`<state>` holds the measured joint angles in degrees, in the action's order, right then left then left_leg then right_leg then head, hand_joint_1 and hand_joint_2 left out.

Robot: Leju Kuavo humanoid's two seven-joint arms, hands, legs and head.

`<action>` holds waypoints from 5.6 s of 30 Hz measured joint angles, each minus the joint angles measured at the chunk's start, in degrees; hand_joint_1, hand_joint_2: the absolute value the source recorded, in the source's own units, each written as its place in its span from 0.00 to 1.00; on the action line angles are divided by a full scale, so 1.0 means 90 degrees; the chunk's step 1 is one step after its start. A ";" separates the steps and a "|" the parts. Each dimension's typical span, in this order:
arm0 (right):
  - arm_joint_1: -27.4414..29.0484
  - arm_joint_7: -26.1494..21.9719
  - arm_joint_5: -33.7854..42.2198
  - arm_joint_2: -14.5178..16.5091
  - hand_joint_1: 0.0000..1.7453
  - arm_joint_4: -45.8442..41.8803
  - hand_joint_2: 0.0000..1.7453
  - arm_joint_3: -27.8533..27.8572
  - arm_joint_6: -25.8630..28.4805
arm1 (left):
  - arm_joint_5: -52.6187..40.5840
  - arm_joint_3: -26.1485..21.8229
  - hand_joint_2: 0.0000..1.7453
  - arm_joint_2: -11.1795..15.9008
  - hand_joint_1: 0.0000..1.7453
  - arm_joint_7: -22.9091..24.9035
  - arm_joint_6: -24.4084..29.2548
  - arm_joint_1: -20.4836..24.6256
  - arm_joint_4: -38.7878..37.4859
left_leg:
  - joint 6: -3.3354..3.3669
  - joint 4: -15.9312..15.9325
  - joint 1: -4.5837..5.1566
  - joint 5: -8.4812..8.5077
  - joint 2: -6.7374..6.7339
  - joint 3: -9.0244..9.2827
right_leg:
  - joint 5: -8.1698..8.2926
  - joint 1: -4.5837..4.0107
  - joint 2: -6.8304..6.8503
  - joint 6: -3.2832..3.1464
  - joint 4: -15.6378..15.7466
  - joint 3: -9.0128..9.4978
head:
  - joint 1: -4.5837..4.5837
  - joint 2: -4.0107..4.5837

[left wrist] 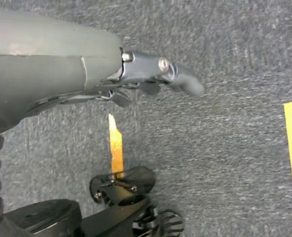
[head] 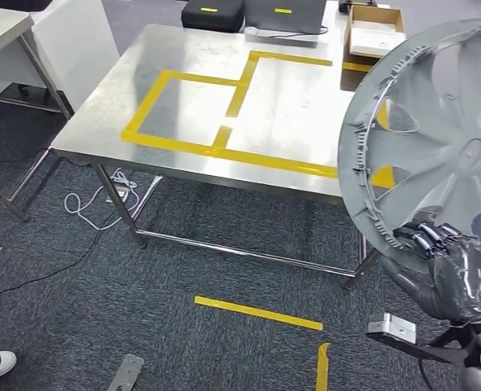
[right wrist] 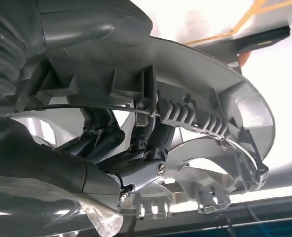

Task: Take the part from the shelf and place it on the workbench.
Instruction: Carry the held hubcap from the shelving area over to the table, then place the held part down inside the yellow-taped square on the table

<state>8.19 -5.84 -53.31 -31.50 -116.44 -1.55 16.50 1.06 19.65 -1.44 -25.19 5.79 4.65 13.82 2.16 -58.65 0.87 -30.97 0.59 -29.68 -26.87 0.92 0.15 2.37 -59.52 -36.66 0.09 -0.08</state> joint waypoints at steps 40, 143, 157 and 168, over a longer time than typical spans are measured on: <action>-0.0488 0.0240 -0.0129 -0.0005 1.00 0.0265 1.00 -0.0443 -0.0314 | -0.0487 -0.0053 1.00 0.0313 0.00 0.1043 -0.0046 -0.0208 -0.0217 | -0.0279 -0.1836 -0.0084 -0.0408 -0.0012 -0.1275 | -0.0136 0.0068 -0.0007 -0.0176 0.0144 0.0357 | 0.0053 -0.0001; -0.4191 0.0953 -0.0348 0.1771 1.00 0.5146 1.00 -0.3390 -0.1995 | -0.1140 0.0067 1.00 0.0239 0.00 0.1016 -0.0754 0.0140 -0.0233 | -0.0036 0.0110 -0.0103 0.0715 -0.0019 -0.0687 | -0.0519 -0.0007 -0.0016 0.0010 -0.0324 0.0119 | -0.0049 -0.0001; -0.4261 0.0888 -0.0284 0.1869 0.00 0.5865 0.00 -0.3603 -0.1851 | -0.1084 -0.0002 1.00 0.0227 0.00 0.0827 -0.0772 0.0139 -0.0224 | -0.0218 -0.0179 -0.0070 0.0444 -0.0013 -0.0729 | -0.0014 -0.0006 -0.0020 -0.0164 0.0141 0.0196 | -0.0027 -0.0001; -0.4161 0.0893 -0.0260 0.1868 0.00 0.5760 0.00 -0.3546 -0.1713 | -0.1106 -0.0047 1.00 0.0208 0.00 0.0850 -0.0579 0.0136 -0.0224 | -0.0228 -0.0043 -0.0109 0.0474 -0.0018 -0.0541 | -0.0027 -0.0025 -0.0048 -0.0141 0.0145 0.0241 | -0.0002 -0.0001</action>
<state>-29.26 2.20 -55.65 -14.69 -64.59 -33.46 1.08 -8.90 19.23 0.43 -17.54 0.58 5.87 11.80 0.10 -59.03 -0.10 -26.71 0.43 -34.55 -27.11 0.69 -0.28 1.10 -58.22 -34.49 0.08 -0.09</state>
